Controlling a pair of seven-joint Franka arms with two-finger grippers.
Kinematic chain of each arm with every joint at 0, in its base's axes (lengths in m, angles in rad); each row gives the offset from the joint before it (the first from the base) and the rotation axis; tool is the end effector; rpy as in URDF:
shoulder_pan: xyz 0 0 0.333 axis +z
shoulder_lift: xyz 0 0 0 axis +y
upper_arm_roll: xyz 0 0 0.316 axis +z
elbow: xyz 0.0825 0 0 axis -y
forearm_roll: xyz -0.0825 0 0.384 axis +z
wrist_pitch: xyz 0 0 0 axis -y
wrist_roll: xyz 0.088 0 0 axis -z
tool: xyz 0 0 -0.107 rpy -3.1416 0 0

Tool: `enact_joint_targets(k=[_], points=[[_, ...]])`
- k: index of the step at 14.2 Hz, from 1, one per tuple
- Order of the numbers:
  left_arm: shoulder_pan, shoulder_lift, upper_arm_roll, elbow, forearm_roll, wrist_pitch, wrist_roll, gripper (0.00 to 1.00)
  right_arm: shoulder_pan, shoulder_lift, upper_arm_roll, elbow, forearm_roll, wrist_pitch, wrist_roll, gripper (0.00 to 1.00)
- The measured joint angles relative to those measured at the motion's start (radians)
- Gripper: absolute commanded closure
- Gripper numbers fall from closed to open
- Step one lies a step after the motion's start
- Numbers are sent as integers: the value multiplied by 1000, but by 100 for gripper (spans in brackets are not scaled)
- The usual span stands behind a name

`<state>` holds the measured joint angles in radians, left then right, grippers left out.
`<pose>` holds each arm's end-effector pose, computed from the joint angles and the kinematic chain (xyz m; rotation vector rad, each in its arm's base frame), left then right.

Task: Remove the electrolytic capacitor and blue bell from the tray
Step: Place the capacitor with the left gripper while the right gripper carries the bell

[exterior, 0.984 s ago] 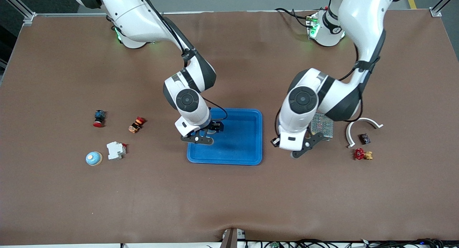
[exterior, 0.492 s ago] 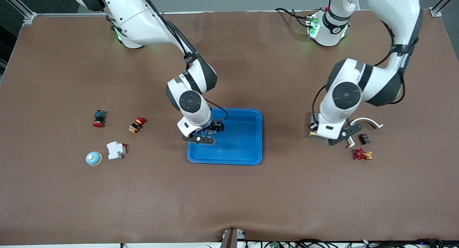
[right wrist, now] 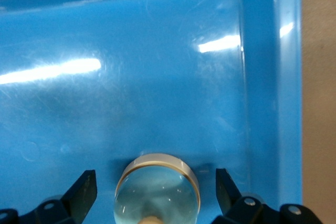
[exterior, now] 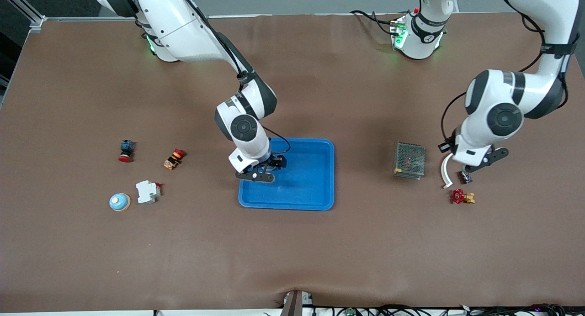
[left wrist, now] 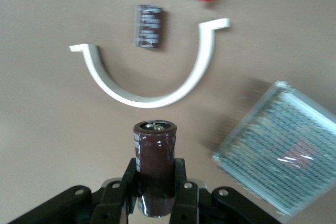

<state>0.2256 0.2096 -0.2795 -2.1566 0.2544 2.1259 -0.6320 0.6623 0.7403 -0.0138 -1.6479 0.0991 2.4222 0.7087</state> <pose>0.5354 -0.0171 0.2882 -2.8585 -0.6061 0.2434 0.5478 0.4171 0.1831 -3.0690 0.1996 0.0143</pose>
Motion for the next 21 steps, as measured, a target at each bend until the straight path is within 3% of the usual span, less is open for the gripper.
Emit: enact_joint_targets(k=[4, 9, 10, 11, 12, 15, 18, 21], points=[[81, -2, 1, -113, 0, 116, 58, 100, 12, 0, 0, -2, 0, 0, 0, 1], [120, 16, 0, -266, 0, 331, 70, 100, 12, 0, -2, -3, 0, 0, 0, 68], [133, 28, 1, -276, 0, 354, 78, 100, 12, -1, -2, -2, 0, 0, 0, 75], [142, 46, 1, -280, 0, 373, 83, 100, 12, -1, -3, -2, 0, 0, 0, 76], [146, 64, 1, -280, 0, 388, 83, 94, 12, -1, -3, -2, 0, 1, 0, 76], [147, 88, 1, -279, 0, 405, 83, 0, 12, -3, -4, 0, 0, -2, 0, 76], [146, 93, 0, -265, 0, 418, 83, 0, 12, -57, -10, 31, -2, -134, -6, 76], [144, 85, -9, -196, 0, 410, 83, 0, -9, -206, -21, 55, -3, -365, -83, 76]])
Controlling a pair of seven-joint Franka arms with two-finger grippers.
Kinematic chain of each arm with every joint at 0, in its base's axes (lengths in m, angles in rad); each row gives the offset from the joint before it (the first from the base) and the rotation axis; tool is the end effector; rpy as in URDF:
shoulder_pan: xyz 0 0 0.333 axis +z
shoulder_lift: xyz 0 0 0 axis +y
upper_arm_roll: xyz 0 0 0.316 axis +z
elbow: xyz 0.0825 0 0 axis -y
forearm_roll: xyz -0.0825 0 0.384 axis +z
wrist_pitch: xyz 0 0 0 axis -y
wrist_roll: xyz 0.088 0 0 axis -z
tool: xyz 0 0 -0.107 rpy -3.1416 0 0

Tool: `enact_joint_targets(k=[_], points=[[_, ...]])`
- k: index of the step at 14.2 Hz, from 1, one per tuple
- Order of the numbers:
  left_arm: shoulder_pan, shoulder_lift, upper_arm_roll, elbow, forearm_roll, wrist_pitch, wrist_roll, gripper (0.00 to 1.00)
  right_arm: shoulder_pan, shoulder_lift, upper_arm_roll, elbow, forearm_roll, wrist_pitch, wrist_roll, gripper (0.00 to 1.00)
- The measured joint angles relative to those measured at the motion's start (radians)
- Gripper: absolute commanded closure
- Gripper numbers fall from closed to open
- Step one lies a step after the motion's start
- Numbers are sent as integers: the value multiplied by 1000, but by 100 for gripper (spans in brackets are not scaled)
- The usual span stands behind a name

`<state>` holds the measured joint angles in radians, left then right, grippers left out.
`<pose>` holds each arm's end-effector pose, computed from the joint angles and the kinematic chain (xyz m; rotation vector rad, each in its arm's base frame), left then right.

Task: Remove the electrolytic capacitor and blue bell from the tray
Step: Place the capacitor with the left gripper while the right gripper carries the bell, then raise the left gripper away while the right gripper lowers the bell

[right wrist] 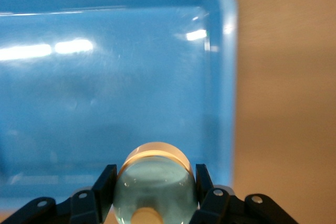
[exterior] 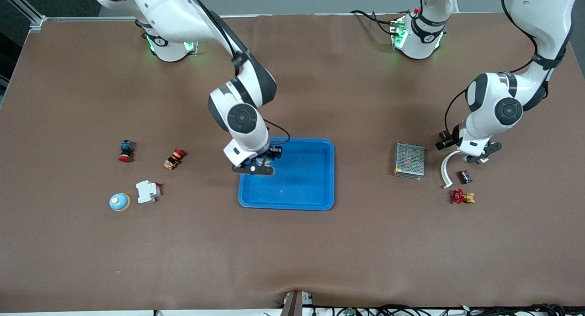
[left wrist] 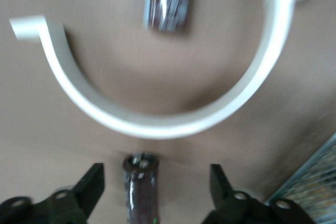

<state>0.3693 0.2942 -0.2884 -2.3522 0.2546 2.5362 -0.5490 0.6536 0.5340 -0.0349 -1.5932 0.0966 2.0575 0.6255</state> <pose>0.5017 0.0329 0.2031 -3.0007 -0.6418 0.1149 0.5508 0.4022 0.3177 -3.1239 0.0792 0.1478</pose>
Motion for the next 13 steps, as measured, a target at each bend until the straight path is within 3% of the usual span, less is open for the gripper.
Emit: enact_joint_targets(k=[3, 7, 13], points=[[-1, -28, -57, 160, 0, -184, 0, 0, -81, -145, -4, -1, -2, -195, -165, 76], [-4, -50, -147, 401, 0, -425, 0, 0, -243, -266, -9, -9, -3, -376, -451, 76], [-4, -55, -254, 712, 0, -746, 0, 0, -484, -327, -12, -114, -44, -362, -887, 77]])
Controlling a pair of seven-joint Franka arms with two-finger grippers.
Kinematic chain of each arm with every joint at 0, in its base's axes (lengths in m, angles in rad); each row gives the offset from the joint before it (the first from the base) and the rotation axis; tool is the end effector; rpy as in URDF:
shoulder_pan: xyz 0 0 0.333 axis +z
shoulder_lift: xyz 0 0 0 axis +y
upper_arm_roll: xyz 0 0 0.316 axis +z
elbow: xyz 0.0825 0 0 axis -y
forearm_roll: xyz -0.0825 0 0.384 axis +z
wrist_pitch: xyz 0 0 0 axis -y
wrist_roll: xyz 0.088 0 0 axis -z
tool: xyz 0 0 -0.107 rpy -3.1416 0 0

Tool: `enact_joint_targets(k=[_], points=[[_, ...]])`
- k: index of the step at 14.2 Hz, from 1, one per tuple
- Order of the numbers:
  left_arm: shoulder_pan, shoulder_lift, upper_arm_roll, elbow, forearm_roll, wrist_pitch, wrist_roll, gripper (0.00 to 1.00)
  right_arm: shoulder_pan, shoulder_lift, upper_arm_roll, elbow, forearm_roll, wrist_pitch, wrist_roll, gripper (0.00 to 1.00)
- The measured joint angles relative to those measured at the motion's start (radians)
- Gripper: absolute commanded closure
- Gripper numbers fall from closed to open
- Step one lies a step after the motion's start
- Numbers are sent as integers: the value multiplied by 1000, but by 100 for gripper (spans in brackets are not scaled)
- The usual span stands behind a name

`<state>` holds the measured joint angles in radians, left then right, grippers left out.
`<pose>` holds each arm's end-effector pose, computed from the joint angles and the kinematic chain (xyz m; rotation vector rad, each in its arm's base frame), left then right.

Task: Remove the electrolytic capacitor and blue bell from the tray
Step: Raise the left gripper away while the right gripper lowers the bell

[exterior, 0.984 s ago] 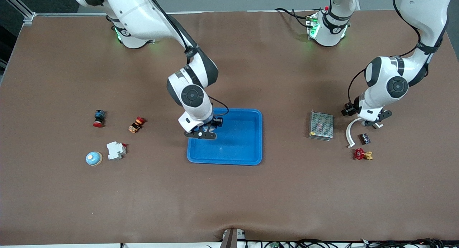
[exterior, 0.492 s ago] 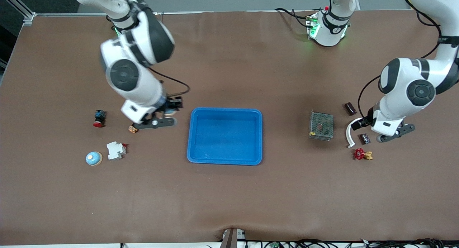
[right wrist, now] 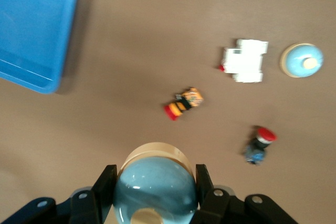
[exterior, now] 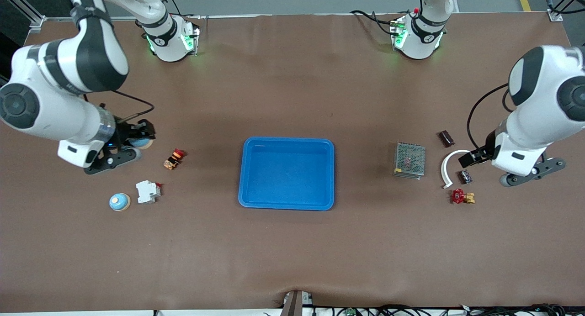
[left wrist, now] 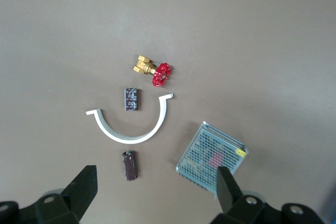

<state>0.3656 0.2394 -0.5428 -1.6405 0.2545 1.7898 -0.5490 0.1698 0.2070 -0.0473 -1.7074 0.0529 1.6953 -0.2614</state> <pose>0.6182 -0.0614 0.4873 -2.9689 -0.4774 0.0087 0.5924 0.0798 0.4502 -3.0142 -0.5664 0.3316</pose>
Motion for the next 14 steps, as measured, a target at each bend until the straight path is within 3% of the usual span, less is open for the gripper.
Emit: enact_joint_targets(k=[4, 10, 12, 14], points=[[2, -2, -48, 157, 0, -149, 1, 0, -49, -10, 1, -148, -34, 191, -118, 77], [0, -58, -68, 212, -40, -201, 83, 0, -117, -20, 1, -395, -35, 506, -256, 77], [-32, -106, -9, 212, -88, -214, 135, 0, -125, -20, 1, -478, -35, 603, -276, 77], [-130, -150, 130, 212, -145, -245, 206, 0, -127, -21, 1, -533, -35, 653, -279, 77]])
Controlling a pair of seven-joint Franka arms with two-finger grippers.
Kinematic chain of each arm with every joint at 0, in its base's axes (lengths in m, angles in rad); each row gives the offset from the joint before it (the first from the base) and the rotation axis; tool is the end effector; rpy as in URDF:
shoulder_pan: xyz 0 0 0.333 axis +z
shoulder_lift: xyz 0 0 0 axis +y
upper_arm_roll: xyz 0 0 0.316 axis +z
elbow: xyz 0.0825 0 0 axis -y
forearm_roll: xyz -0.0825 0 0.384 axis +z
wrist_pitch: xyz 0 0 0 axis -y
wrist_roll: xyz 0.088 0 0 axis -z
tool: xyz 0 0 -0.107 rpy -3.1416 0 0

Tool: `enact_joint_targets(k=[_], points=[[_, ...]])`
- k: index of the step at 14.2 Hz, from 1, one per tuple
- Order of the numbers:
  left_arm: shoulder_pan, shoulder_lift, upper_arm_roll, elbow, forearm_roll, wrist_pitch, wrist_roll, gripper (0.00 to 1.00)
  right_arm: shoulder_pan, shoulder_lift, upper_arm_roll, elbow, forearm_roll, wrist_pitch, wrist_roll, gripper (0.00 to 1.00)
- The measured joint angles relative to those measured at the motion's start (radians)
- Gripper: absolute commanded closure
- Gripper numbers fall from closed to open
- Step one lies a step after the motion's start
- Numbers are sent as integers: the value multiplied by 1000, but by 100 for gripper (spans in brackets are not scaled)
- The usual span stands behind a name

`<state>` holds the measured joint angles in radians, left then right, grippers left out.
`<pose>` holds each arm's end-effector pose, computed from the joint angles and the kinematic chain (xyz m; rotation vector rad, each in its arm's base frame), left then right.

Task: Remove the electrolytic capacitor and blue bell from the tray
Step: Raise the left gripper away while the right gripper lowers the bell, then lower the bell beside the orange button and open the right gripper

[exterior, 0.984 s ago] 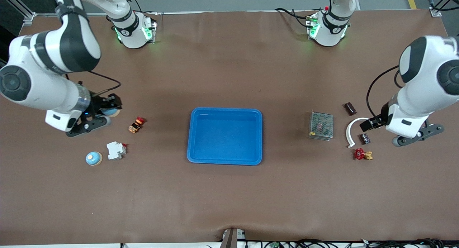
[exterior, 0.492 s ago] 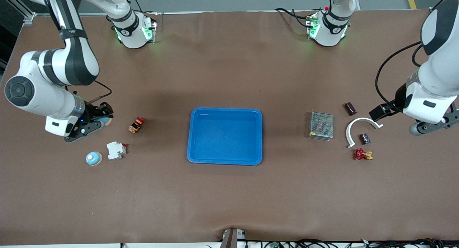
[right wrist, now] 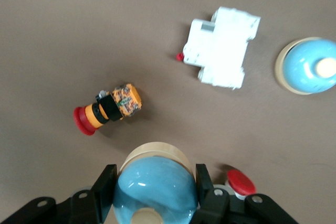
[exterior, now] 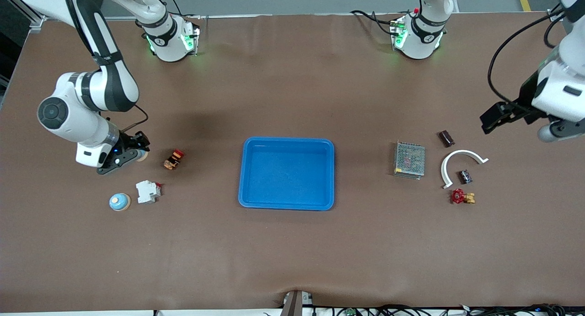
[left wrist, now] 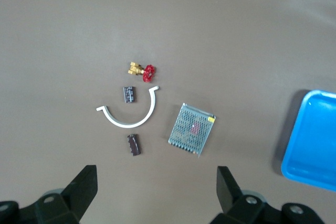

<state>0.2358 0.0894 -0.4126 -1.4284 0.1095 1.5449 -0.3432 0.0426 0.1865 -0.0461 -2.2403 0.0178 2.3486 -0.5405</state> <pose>0.5732 -0.0781 0.6429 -3.0667 -0.2663 -0.0803 0.5330 -0.0016 0.2788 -3.0085 -0.8076 0.1155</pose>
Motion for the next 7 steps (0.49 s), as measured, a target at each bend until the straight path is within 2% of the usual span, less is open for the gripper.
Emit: enact_joint_targets(k=[3, 5, 7], points=[[-119, -47, 171, -3, -51, -43, 117, 0, -7, 0, 0, -36, 0, 40, 0, 77], [-164, -75, 234, -20, -68, -54, 153, 0, -10, 1, 0, -52, 0, 67, -1, 77], [-192, -97, 264, -37, -71, -55, 161, 0, -12, 8, 0, -83, -1, 123, -2, 77]])
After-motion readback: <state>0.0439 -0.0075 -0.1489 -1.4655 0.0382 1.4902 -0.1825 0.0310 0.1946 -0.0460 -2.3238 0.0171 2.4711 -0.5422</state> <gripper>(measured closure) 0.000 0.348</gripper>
